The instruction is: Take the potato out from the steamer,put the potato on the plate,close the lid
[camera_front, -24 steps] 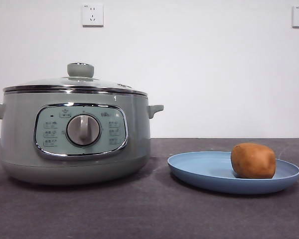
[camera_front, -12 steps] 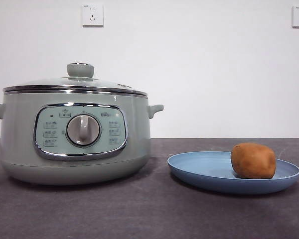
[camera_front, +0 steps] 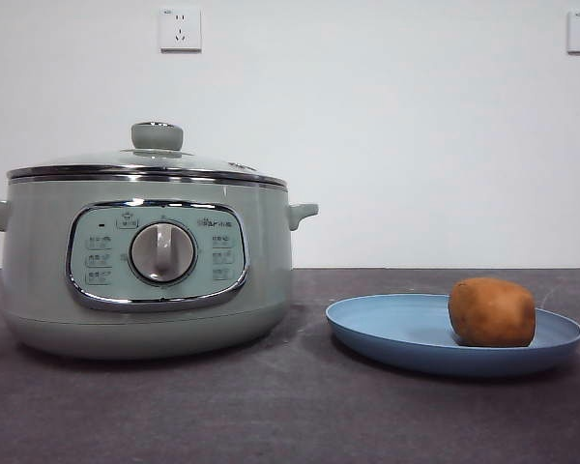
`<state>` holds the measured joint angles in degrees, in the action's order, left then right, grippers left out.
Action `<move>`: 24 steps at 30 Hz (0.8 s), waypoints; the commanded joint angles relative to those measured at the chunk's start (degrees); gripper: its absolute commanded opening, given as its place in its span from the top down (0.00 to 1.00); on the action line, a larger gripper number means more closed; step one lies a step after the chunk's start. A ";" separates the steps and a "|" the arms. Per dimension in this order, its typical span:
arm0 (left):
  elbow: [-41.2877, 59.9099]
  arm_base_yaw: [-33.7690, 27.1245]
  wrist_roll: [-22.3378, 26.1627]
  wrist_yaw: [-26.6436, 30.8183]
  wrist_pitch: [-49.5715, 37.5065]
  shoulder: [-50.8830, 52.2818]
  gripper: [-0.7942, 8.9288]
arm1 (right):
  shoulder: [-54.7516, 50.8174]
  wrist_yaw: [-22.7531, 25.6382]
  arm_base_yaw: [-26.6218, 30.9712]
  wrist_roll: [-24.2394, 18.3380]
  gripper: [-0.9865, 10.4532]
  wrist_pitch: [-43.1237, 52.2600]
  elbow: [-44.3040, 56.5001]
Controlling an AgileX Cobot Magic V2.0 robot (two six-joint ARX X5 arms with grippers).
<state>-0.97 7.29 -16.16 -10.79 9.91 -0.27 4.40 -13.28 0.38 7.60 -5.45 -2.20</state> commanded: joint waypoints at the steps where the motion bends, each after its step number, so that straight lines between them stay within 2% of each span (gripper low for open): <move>1: 0.74 -0.15 -0.20 0.20 0.00 0.15 0.92 | -3.23 0.24 -0.07 1.66 0.91 -0.26 1.88; 6: 0.74 -0.15 -0.20 0.20 0.00 0.15 0.92 | -4.35 1.68 -0.07 2.03 0.91 -4.22 1.88; 16: 0.74 -0.15 -0.20 0.20 0.00 0.15 0.92 | -4.09 1.66 -0.07 2.01 0.91 -4.04 1.86; 19: 0.74 -0.15 -0.20 0.20 0.00 0.15 0.92 | -4.04 1.75 -0.07 4.42 0.91 -3.45 1.81; 24: 0.74 -0.15 -0.20 0.20 0.00 0.15 0.92 | -4.02 1.68 -0.07 4.39 0.91 -4.02 1.81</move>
<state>-0.97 7.29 -16.16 -10.79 9.91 -0.27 0.32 -11.79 0.38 11.22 -8.91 -0.95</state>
